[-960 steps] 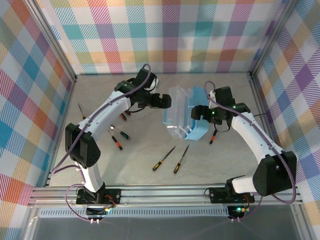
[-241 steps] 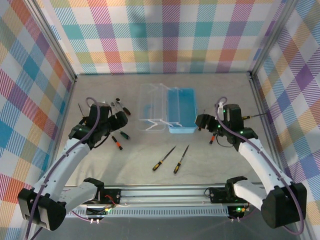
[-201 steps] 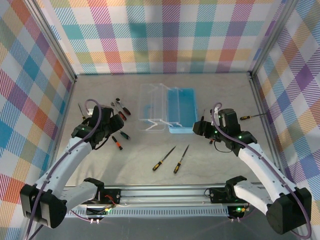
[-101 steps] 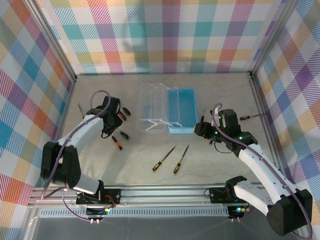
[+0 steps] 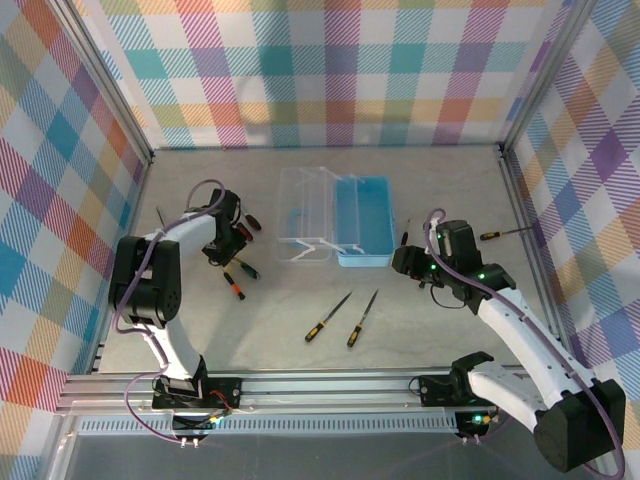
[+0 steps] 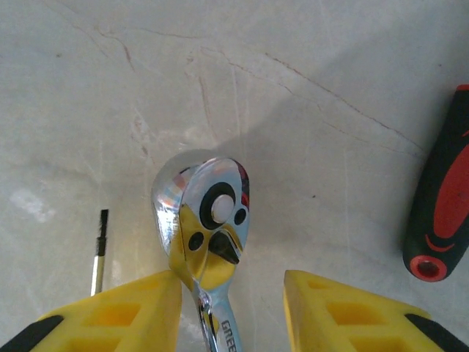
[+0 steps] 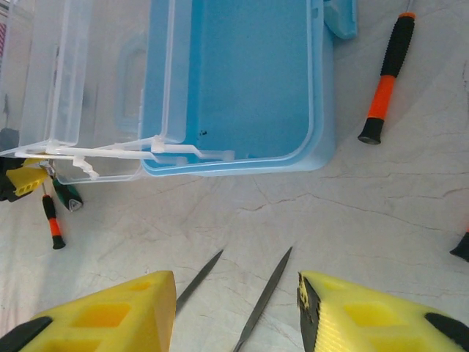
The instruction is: Pack the tool kit
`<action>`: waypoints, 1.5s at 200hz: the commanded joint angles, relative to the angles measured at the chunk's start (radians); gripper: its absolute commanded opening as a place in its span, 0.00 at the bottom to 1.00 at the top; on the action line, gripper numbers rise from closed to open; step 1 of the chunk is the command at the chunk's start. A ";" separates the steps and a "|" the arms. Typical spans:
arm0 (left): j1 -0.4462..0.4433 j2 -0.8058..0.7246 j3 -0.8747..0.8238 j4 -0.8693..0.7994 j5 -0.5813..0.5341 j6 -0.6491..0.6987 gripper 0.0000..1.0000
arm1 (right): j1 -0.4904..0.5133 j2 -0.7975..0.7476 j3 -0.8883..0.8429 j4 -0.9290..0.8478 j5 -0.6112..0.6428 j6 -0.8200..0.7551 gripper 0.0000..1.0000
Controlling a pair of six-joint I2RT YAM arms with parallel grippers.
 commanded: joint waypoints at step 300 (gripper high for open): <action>-0.262 -0.615 0.006 0.061 0.281 0.076 0.00 | 0.365 0.258 0.349 0.118 -0.268 -0.192 0.72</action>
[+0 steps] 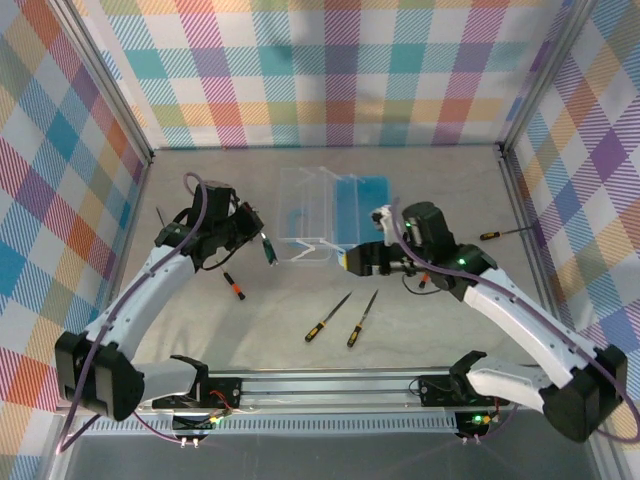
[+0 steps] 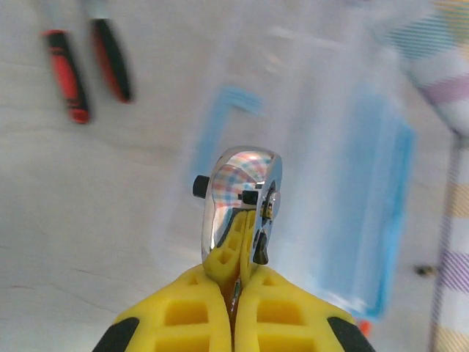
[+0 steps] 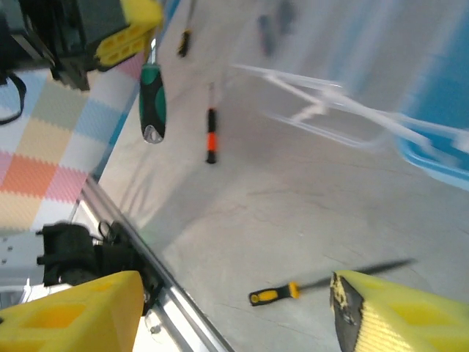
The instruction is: Pack the tool kit
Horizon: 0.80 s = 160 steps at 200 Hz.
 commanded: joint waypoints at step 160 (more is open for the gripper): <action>-0.204 -0.030 0.062 0.159 -0.005 -0.147 0.00 | 0.157 0.455 0.330 0.164 -0.078 0.016 0.34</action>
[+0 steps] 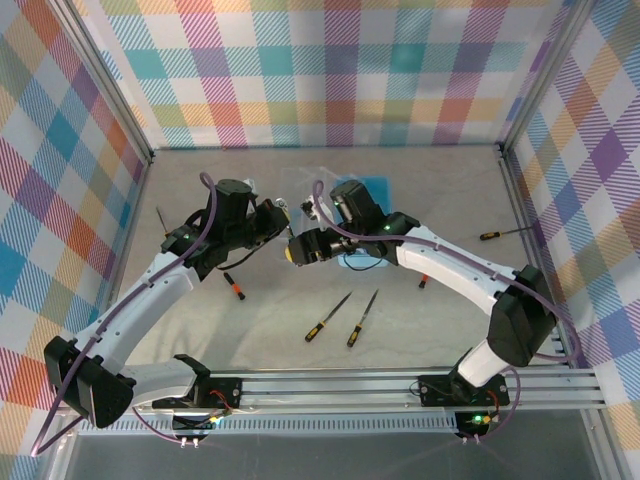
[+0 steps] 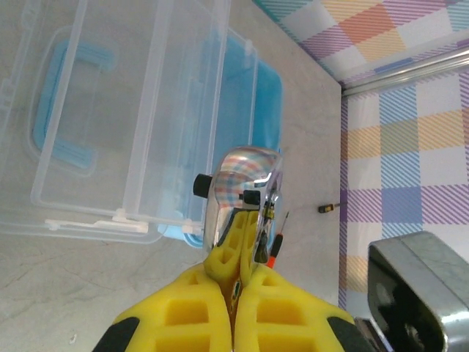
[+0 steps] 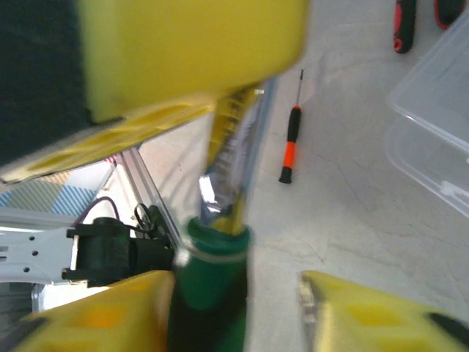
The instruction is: Pack the tool kit
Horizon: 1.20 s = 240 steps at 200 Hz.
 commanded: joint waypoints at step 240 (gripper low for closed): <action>0.095 -0.470 -0.161 -0.244 -0.176 0.168 1.00 | -0.390 0.087 0.164 -0.458 0.401 -0.142 0.07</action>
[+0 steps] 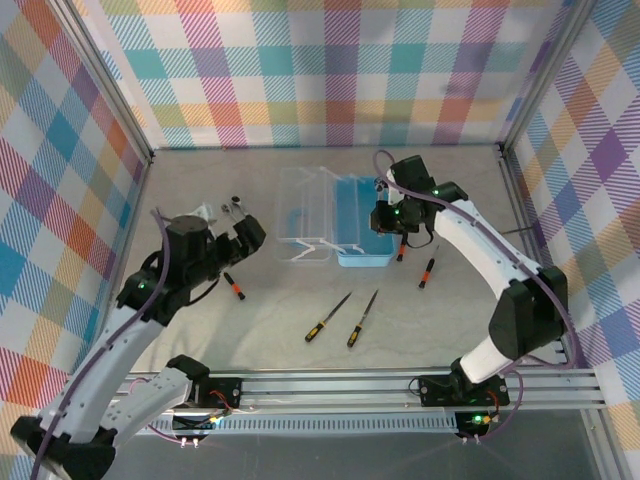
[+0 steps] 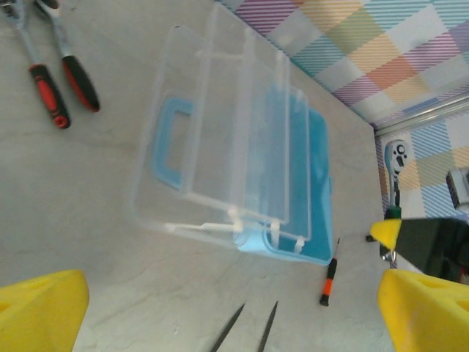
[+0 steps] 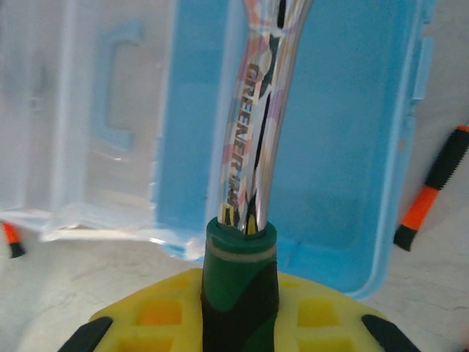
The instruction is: Pack the tool kit
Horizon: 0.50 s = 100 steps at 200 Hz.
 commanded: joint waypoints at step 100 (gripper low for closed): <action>0.009 0.022 0.188 -0.277 -0.069 0.151 1.00 | -0.029 0.397 0.226 -0.067 0.012 -0.050 0.08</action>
